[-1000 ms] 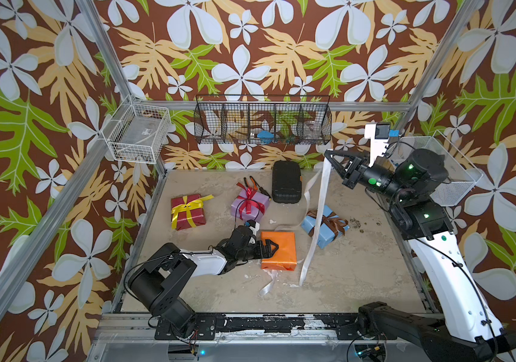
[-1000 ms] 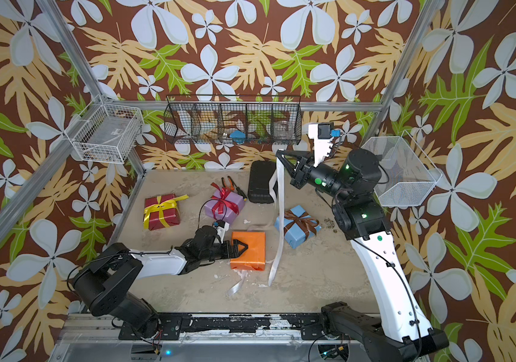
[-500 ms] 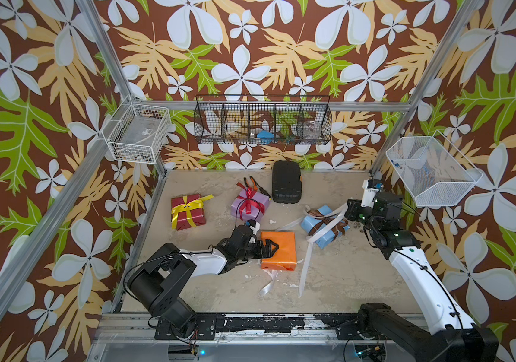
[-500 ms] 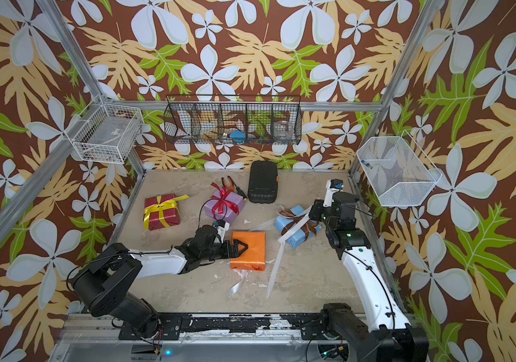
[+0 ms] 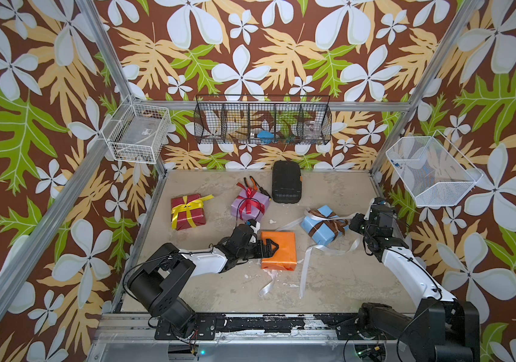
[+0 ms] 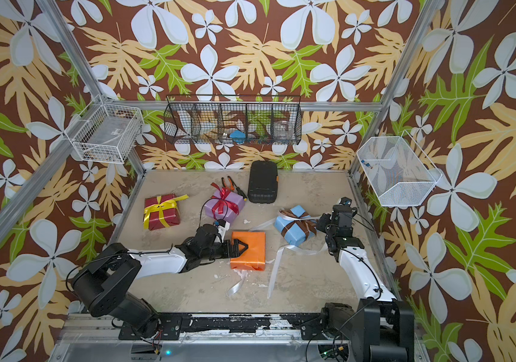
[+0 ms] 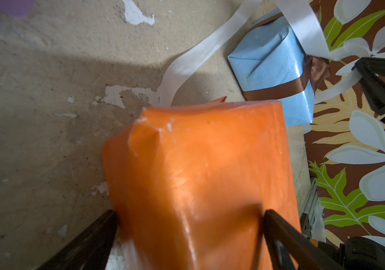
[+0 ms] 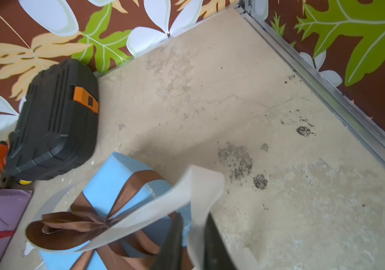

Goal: Untie the ribbon bows on the gift boxes
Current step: Place the ribbon at the center of the board.

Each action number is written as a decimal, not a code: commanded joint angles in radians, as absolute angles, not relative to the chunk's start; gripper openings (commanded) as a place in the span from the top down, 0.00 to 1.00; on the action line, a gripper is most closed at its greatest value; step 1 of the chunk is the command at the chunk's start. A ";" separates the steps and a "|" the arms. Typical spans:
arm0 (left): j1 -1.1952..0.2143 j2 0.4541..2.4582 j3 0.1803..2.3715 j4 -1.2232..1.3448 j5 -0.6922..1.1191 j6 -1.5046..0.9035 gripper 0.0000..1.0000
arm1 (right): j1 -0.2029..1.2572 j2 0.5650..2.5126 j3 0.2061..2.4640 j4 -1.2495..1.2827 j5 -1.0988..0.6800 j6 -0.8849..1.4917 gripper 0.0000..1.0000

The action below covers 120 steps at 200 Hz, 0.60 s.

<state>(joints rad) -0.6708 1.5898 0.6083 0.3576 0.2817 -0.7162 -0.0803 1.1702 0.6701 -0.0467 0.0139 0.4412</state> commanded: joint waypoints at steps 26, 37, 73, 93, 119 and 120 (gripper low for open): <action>-0.670 1.581 0.622 0.125 0.160 -0.669 0.01 | -0.074 1.087 0.740 -0.125 -0.101 0.395 0.00; -0.670 1.569 0.634 0.117 0.162 -0.669 0.01 | -0.056 1.044 0.742 -0.132 -0.163 0.384 0.00; -0.670 1.531 0.682 0.077 0.155 -0.656 0.00 | 0.067 0.962 0.706 -0.153 -0.357 0.383 0.11; -0.667 1.510 0.699 0.062 0.146 -0.647 0.00 | 0.206 0.979 0.656 -0.141 -0.470 0.402 0.21; -0.634 1.464 0.698 0.045 0.170 -0.652 0.00 | 0.436 1.005 0.566 -0.081 -0.422 0.411 0.22; -0.631 1.461 0.697 0.044 0.171 -0.652 0.00 | 0.439 1.006 0.558 -0.073 -0.427 0.414 0.22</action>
<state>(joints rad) -0.6586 1.4940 0.6949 0.1059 0.1810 -0.6720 0.3244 0.9909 0.6197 -0.1246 -0.3737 0.3927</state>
